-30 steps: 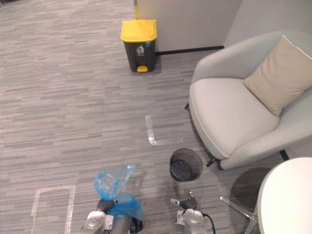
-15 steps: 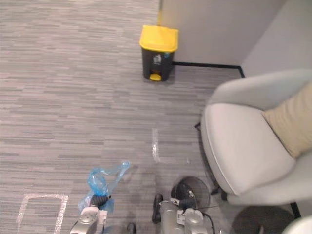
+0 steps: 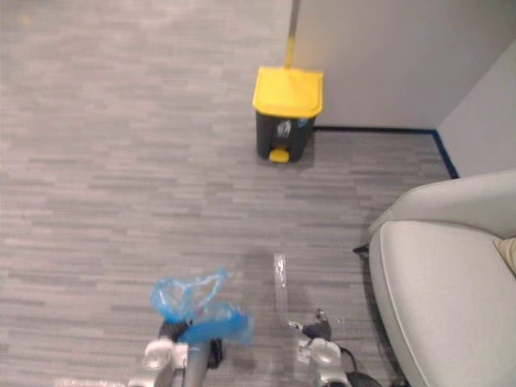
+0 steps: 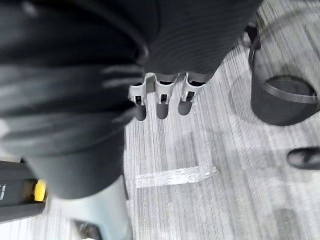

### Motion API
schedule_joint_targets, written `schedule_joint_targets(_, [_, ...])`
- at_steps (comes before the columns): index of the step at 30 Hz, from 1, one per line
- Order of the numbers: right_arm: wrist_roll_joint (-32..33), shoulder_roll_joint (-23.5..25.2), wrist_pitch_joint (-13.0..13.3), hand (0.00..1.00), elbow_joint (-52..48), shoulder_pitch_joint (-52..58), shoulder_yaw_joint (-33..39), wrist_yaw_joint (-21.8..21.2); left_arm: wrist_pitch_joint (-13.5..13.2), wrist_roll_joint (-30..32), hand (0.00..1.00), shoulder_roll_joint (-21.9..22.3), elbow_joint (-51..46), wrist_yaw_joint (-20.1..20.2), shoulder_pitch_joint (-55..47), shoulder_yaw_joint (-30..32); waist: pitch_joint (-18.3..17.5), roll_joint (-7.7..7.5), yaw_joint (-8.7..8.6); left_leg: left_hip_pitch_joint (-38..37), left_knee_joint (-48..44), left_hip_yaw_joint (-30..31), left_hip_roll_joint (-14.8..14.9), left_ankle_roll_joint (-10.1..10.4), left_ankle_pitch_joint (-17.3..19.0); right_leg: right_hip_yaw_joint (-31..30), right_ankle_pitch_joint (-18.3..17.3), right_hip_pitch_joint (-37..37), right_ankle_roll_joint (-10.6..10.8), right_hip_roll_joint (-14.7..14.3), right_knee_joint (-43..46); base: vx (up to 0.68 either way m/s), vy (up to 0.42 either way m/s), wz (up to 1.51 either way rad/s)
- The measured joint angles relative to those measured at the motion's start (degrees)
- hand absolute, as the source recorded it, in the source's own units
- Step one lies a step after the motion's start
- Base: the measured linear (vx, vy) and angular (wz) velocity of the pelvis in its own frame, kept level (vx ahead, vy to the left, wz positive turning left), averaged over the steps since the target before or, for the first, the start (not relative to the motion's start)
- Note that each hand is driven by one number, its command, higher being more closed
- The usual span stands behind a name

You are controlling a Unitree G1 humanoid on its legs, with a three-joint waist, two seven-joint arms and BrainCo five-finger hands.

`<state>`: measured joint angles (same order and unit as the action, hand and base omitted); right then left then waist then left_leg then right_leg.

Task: Gather rubbish on tea table into small bin, then transfer packed bag to large trash can.

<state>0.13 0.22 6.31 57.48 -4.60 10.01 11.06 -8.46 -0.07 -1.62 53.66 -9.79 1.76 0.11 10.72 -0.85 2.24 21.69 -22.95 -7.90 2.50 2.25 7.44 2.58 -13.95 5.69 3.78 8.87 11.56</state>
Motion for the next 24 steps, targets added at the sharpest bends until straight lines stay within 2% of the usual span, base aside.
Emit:
schedule_joint_targets(2, [-0.01, 0.57, -0.09, 0.00, -0.16, 0.52, 0.01, -0.03, 0.14, 0.02, 1.00, -0.10, -0.07, 0.03, -0.87, 0.01, 0.07, -0.20, 0.30, -3.83, -1.40, -2.60, -0.41, -1.94, 3.37, -3.53, 1.01, -2.18, 1.57, 1.32, 9.93, 0.48, 0.306, -0.44])
schedule_joint_targets(4, [-0.07, 1.15, -0.10, 0.00, -0.22, 0.75, -0.08, -0.12, 0.30, 0.05, 1.00, -0.66, 0.06, 0.00, -1.61, -0.80, -0.01, -0.32, 0.35, -7.77, -0.69, -4.30, -0.62, -2.87, 5.35, -5.99, 3.45, -7.47, 5.34, 2.08, 24.13, 0.35, 0.160, -0.36])
schedule_joint_targets(5, [-0.08, 1.55, -0.10, 0.00, -0.23, 0.73, -0.11, -0.25, 0.42, 0.05, 1.00, -1.39, 0.13, -0.03, -1.46, -1.41, -0.08, -0.49, -0.18, -9.71, 0.06, -4.62, -0.81, -3.34, 6.26, -6.35, 3.19, -11.87, 5.76, 1.93, 33.02, 0.35, 0.103, -0.17])
schedule_joint_targets(6, [-0.08, 1.66, -0.10, 0.00, -0.25, 0.73, -0.11, -0.30, 0.46, 0.05, 1.00, -1.55, 0.17, -0.03, -1.36, -1.41, -0.08, -0.49, -0.29, -10.73, 0.69, -4.73, -0.85, -3.54, 6.61, -5.72, 2.72, -14.03, 5.22, 1.81, 36.60, 0.36, 0.055, -0.18])
schedule_joint_targets(7, [-0.13, 1.77, -0.13, 0.00, -0.25, 0.59, -0.11, -0.36, 0.46, 0.03, 1.00, -1.78, 0.36, -0.13, -1.12, -1.21, 0.04, -0.44, -0.29, -13.94, 2.69, -5.27, -0.88, -3.73, 7.04, -3.47, 0.89, -18.11, 3.50, 1.63, 41.61, 0.44, 0.031, -0.22])
schedule_joint_targets(8, [-0.14, 1.76, -0.15, 0.00, -0.25, 0.85, -0.14, -0.36, 0.48, 0.02, 1.00, -1.89, 0.98, -0.18, -1.18, -1.17, 0.17, -0.25, -0.34, -17.78, 5.29, -5.68, -0.75, -3.74, 7.04, -1.20, -0.75, -20.06, 1.49, 0.95, 42.23, 0.38, -0.007, -0.21])
schedule_joint_targets(9, [-0.14, 1.75, -0.16, 0.00, -0.25, 1.09, -0.18, -0.35, 0.48, 0.01, 1.00, -1.90, 1.12, -0.20, -1.38, -1.14, 0.23, -0.11, -0.46, -19.35, 6.39, -5.78, -0.56, -3.74, 7.04, 0.00, -1.32, -20.63, 0.75, 0.53, 41.44, 0.38, -0.055, -0.13])
schedule_joint_targets(10, [-0.15, 1.65, -0.07, 0.00, -0.50, 1.24, -0.42, -0.35, 0.47, 0.01, 1.00, -1.99, 1.34, -0.21, -1.62, -0.88, 0.50, 0.51, -0.68, -22.70, 8.80, -5.82, 0.40, -3.73, 7.04, 2.99, -2.36, -22.33, -0.55, -1.20, 36.91, 0.37, -0.103, -0.01])
schedule_joint_targets(12, [-0.16, 1.54, -0.13, 0.00, -0.43, 0.62, -0.78, -0.33, 0.46, 0.00, 1.00, -2.01, 1.41, -0.24, -1.18, 0.21, 0.58, 0.65, -1.49, -24.98, 11.11, -5.67, 1.46, -3.59, 7.11, 5.98, -2.20, -25.72, -1.12, -3.04, 28.89, 0.37, -0.142, 0.09])
schedule_joint_targets(13, [-0.16, 1.44, -0.10, 0.00, -0.45, 0.27, -0.99, -0.30, 0.41, 0.00, 1.00, -2.11, 1.48, -0.22, -1.03, 0.54, 0.57, 0.63, -2.00, -26.60, 12.96, -5.44, 2.31, -2.59, 7.68, 6.67, 0.24, -27.66, -1.12, -4.58, 20.64, 0.39, -0.191, 0.25])
schedule_joint_targets(14, [-0.22, 1.22, -0.14, 0.00, -0.36, 0.89, -1.36, -0.33, 0.40, 0.02, 1.00, -2.56, 1.60, -0.11, -1.32, 0.47, -0.22, -1.04, -2.29, -28.09, 14.21, -4.52, 1.40, -0.49, 8.59, 6.21, 7.99, -27.56, -1.44, -5.04, 9.62, 0.41, -0.196, 0.27])
schedule_joint_targets(15, [-0.22, 1.04, -0.15, 0.00, -0.23, 1.16, -1.31, -0.33, 0.41, 0.02, 1.00, -2.86, 1.87, -0.09, -1.30, 0.51, -0.21, -1.16, -2.37, -28.31, 14.26, -3.79, 0.99, 0.32, 9.07, 6.14, 11.62, -27.38, -3.64, -4.94, 9.77, 0.43, -0.186, 0.18])
schedule_joint_targets(16, [-0.22, -0.36, -0.27, 0.00, -0.26, 1.01, -1.14, -0.38, 0.44, 0.06, 1.00, -1.89, 3.25, -0.07, -0.74, 0.53, -0.27, 0.78, -2.30, -29.13, 14.16, -1.99, 3.05, 1.22, 9.34, 6.62, 9.20, -27.25, -5.64, -6.27, 12.21, 0.52, -0.227, 0.06])
schedule_joint_targets(17, [-0.21, -1.25, -0.27, 0.00, -0.27, 0.75, -0.71, -0.41, 0.42, 0.17, 1.00, -1.54, 3.32, -0.08, -0.81, 0.59, -0.18, 1.66, -2.37, -29.83, 13.70, -0.42, 3.90, 1.54, 9.14, 7.44, 6.98, -26.94, -5.92, -6.89, 13.19, 0.52, -0.234, 0.03])
schedule_joint_targets(18, [-0.21, -1.51, -0.28, 0.00, -0.26, 0.74, -0.46, -0.41, 0.43, 0.21, 1.00, -1.38, 3.44, -0.12, -0.80, 0.62, -0.02, 2.06, -2.43, -29.94, 13.70, 0.04, 4.31, 1.72, 9.01, 7.88, 6.17, -26.40, -6.13, -7.20, 13.37, 0.52, -0.253, 0.24])
schedule_joint_targets(19, [-0.20, -1.49, -0.40, 0.00, -0.03, 1.08, 0.99, -0.40, 0.43, 0.48, 1.00, -1.22, 3.62, -0.08, -0.48, 1.01, -0.11, 2.49, -2.99, -29.94, 12.25, 1.25, 5.39, 3.57, 7.85, 9.42, 4.63, -24.96, -7.18, -7.46, 13.91, 0.25, -0.129, 0.30])
schedule_joint_targets(20, [-0.20, -1.38, -0.45, 0.00, -0.01, 1.30, 1.31, -0.40, 0.43, 0.54, 1.00, -1.13, 3.62, -0.07, -0.39, 1.23, -0.11, 2.50, -3.07, -29.86, 11.21, 1.46, 5.66, 4.06, 7.57, 9.78, 4.42, -24.32, -7.39, -7.46, 13.79, 0.40, -0.193, 0.45])
schedule_joint_targets(21, [-0.20, -1.21, -0.60, 0.00, -0.03, 2.47, 1.72, -0.41, 0.42, 0.73, 1.00, -0.44, 3.55, -0.06, -0.33, 1.88, -0.06, 2.55, -3.03, -29.01, 5.28, 2.48, 6.63, 5.86, 6.40, 10.75, 4.00, -20.89, -7.84, -7.94, 12.07, 0.37, -0.150, 0.38])
schedule_joint_targets(22, [-0.16, -1.06, -0.65, 0.00, -0.53, 3.38, 1.25, -0.41, 0.41, 0.98, 1.00, 1.00, 2.95, 0.01, -0.85, 3.47, -0.02, 2.24, -2.72, -24.94, -6.65, 2.38, 7.50, 7.05, 4.01, 10.79, 3.10, -15.85, -7.44, -8.11, 8.53, 0.45, -0.160, 0.35])
schedule_joint_targets(23, [-0.14, -1.09, -0.64, 0.00, -0.65, 3.44, 0.84, -0.37, 0.40, 0.99, 1.00, 1.41, 2.66, 0.03, -1.11, 3.54, -0.05, 2.30, -2.61, -23.23, -11.19, 2.01, 8.01, 6.80, 3.61, 10.74, 2.66, -14.35, -7.51, -8.18, 7.34, 0.37, -0.035, 0.11])
schedule_joint_targets(24, [-0.12, -0.95, -0.64, 0.00, -0.62, 3.57, 0.42, -0.42, 0.37, 0.95, 1.00, 3.08, 1.42, 0.11, -2.14, 3.72, -0.10, 2.55, -1.97, -16.95, -24.18, -0.15, 10.41, 4.87, 6.50, 10.39, 2.04, -10.20, -7.96, -8.64, 4.64, 0.28, 0.019, -0.06])
